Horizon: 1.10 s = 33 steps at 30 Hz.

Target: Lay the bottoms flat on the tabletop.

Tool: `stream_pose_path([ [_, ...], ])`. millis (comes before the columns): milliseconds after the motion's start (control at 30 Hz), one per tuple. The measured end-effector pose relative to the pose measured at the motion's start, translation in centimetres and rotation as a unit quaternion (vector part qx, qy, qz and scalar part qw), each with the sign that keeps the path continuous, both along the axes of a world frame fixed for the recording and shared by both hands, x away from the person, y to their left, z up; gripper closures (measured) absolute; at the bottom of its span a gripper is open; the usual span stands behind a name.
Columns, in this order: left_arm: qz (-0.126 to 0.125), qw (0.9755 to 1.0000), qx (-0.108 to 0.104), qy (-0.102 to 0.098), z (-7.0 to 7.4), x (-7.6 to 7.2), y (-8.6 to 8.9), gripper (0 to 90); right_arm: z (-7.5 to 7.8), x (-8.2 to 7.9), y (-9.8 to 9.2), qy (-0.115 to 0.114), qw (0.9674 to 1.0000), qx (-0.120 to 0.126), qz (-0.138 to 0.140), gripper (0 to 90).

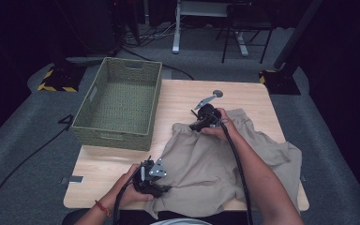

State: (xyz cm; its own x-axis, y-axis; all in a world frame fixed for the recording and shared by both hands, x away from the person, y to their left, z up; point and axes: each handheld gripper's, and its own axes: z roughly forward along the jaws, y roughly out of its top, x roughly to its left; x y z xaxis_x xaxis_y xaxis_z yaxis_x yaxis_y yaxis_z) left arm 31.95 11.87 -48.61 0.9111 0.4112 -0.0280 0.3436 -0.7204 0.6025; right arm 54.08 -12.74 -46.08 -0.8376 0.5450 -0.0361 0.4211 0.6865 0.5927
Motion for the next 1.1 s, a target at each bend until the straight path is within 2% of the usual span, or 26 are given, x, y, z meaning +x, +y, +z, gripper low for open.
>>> stream_pose_path([
  [67,0.0,1.0,0.002,-0.001,0.0,-0.1,0.0,38.8,-1.0,0.1,0.1,0.008,0.9997,-0.025,0.002,37.3],
  [133,-0.005,1.0,0.003,-0.001,0.0,-0.2,-0.1,38.3,-1.3,0.4,-0.1,0.011,0.9999,-0.012,-0.002,37.8],
  [233,-0.009,0.9999,0.004,0.007,0.1,-0.2,-0.3,38.3,-1.5,0.8,-0.2,0.007,0.9999,-0.014,-0.005,38.4],
  [333,-0.008,1.0,0.004,0.001,0.1,-0.4,-0.5,37.0,-1.6,1.3,0.0,-0.005,0.9994,-0.012,-0.031,38.4],
  [400,-0.001,0.9999,0.005,-0.009,0.2,-0.6,-0.4,35.4,-1.6,1.6,0.1,-0.022,0.9984,-0.019,-0.048,38.4],
  [500,0.0,1.0,-0.008,-0.003,0.3,-0.6,-0.2,34.5,-1.7,2.2,-0.2,-0.054,0.994,-0.028,-0.091,38.6],
  [533,0.002,1.0,-0.005,0.001,0.3,-0.6,-0.2,34.4,-1.8,2.5,-0.5,-0.068,0.9912,-0.032,-0.109,38.6],
  [567,0.0,1.0,-0.002,0.004,0.2,-0.6,-0.2,34.8,-1.9,2.9,-0.8,-0.085,0.9867,-0.039,-0.133,42.0],
  [633,-0.001,1.0,0.002,0.004,0.0,-0.7,-0.3,34.0,-1.9,3.4,-1.4,-0.098,0.9805,-0.048,-0.163,43.0],
  [667,-0.002,1.0,0.002,0.002,0.0,-0.7,-0.3,34.0,-1.8,3.6,-1.9,-0.097,0.9789,-0.04,-0.175,42.7],
  [733,0.0,1.0,0.001,0.002,0.1,-0.7,-0.1,34.2,-1.6,3.7,-2.7,-0.084,0.9808,-0.011,-0.176,39.1],
  [767,0.001,1.0,0.002,-0.001,0.1,-0.7,0.1,35.5,-1.4,3.5,-3.0,-0.084,0.9812,-0.001,-0.174,39.8],
  [800,0.004,1.0,0.002,-0.005,0.2,-0.8,0.3,36.2,-1.1,3.2,-3.3,-0.09,0.9804,0.0,-0.175,40.3],
  [867,0.009,1.0,0.002,0.0,0.3,-0.8,0.7,39.0,-0.1,2.5,-3.9,-0.101,0.9811,-0.003,-0.165,39.1],
  [933,0.008,1.0,0.003,0.0,0.3,-1.0,1.1,41.8,1.3,1.1,-4.7,-0.114,0.9822,0.013,-0.149,38.9],
  [1000,0.011,0.9999,0.0,0.004,0.2,-1.2,1.3,43.3,2.8,-0.6,-6.0,-0.113,0.9854,0.033,-0.123,37.7],
  [1033,0.01,0.9999,-0.001,0.004,0.2,-1.3,1.3,43.5,3.4,-1.6,-6.8,-0.119,0.9857,0.037,-0.114,38.2],
  [1100,0.01,0.9999,0.003,0.008,0.2,-1.4,1.4,46.0,4.4,-3.7,-8.5,-0.12,0.9885,0.025,-0.089,37.8],
])
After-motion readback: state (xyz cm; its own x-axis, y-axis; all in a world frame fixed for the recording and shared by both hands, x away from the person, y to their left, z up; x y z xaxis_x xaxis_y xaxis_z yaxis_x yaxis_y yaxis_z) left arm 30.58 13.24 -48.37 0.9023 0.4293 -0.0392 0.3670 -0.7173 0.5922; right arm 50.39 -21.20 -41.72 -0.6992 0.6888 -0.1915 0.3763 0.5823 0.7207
